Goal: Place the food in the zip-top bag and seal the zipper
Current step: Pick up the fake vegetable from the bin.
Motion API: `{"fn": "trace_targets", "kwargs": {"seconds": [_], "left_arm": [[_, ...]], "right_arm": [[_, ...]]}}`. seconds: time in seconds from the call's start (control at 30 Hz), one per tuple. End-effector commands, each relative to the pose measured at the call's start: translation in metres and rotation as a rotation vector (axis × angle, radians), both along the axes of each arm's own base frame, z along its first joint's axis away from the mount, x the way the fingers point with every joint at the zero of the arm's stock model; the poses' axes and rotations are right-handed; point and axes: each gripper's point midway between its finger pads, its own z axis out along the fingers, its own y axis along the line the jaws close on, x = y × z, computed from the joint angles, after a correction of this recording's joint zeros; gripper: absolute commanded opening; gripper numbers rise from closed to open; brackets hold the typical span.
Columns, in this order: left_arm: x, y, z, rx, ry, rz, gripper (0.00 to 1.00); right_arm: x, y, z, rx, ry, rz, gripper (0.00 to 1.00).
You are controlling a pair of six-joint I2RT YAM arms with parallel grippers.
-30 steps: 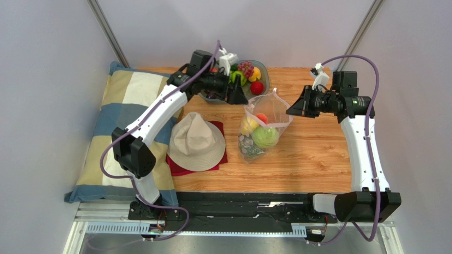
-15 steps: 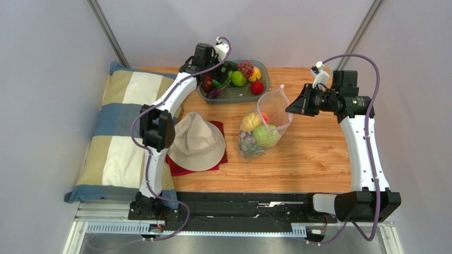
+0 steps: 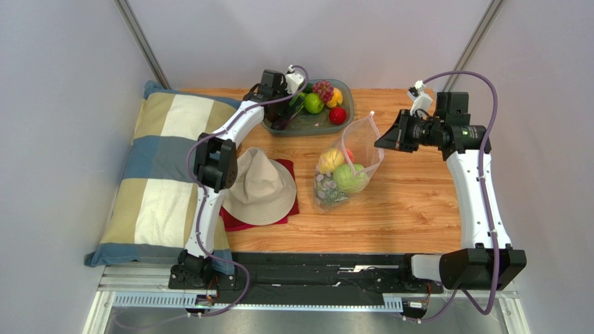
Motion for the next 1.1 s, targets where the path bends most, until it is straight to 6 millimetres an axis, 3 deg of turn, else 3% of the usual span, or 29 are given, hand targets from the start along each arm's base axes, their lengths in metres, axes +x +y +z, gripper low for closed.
{"fn": "trace_targets", "kwargs": {"seconds": [0.0, 0.1, 0.2, 0.23, 0.3, 0.4, 0.47, 0.5, 0.57, 0.6, 0.67, 0.7, 0.8, 0.87, 0.9, 0.93, 1.07], "left_arm": [[0.012, -0.016, 0.026, -0.076, -0.073, -0.059, 0.93], [0.011, -0.024, 0.022, -0.108, -0.058, -0.083, 0.88], [0.007, -0.029, 0.025, -0.156, -0.035, -0.094, 0.67], [0.005, -0.029, 0.035, -0.176, -0.039, -0.091, 0.53], [0.000, -0.029, 0.042, -0.210, -0.026, -0.098, 0.42], [-0.012, -0.025, 0.080, -0.239, -0.061, -0.094, 0.35], [-0.020, -0.019, 0.091, -0.258, -0.056, -0.084, 0.32], [-0.027, -0.017, 0.121, -0.280, -0.095, -0.087, 0.32], [-0.042, -0.016, 0.144, -0.325, -0.093, -0.095, 0.31], [-0.056, -0.014, 0.180, -0.357, -0.133, -0.110, 0.30], [-0.082, -0.022, 0.206, -0.441, -0.102, -0.164, 0.29], [-0.102, -0.025, 0.238, -0.484, -0.128, -0.200, 0.28], [-0.152, -0.040, 0.279, -0.590, -0.087, -0.277, 0.27], [-0.179, -0.051, 0.286, -0.639, -0.038, -0.319, 0.27], [-0.198, -0.054, 0.303, -0.665, -0.053, -0.352, 0.27], [-0.216, -0.066, 0.307, -0.683, -0.031, -0.404, 0.27], [-0.270, -0.092, 0.304, -0.708, 0.051, -0.519, 0.27]], "right_arm": [[0.009, 0.002, 0.018, 0.011, -0.076, 0.012, 0.00], [0.010, 0.002, 0.019, 0.011, -0.077, 0.014, 0.00], [0.010, 0.002, 0.023, 0.016, -0.083, 0.018, 0.00], [0.009, 0.003, 0.024, 0.019, -0.085, 0.023, 0.00], [0.009, 0.004, 0.026, 0.026, -0.090, 0.027, 0.00], [0.009, 0.006, 0.030, 0.045, -0.098, 0.033, 0.00], [0.009, 0.010, 0.032, 0.060, -0.105, 0.043, 0.00], [0.009, 0.011, 0.035, 0.064, -0.116, 0.047, 0.00], [0.008, 0.016, 0.037, 0.074, -0.121, 0.059, 0.00], [0.010, 0.016, 0.038, 0.077, -0.131, 0.058, 0.00], [0.006, 0.027, 0.041, 0.093, -0.129, 0.085, 0.00], [0.008, 0.029, 0.042, 0.097, -0.135, 0.091, 0.00], [0.008, 0.035, 0.044, 0.100, -0.144, 0.104, 0.00], [0.008, 0.037, 0.047, 0.106, -0.144, 0.106, 0.00], [0.008, 0.038, 0.048, 0.110, -0.147, 0.108, 0.00], [0.008, 0.040, 0.048, 0.114, -0.145, 0.112, 0.00], [0.009, 0.042, 0.048, 0.118, -0.145, 0.116, 0.00]]}}
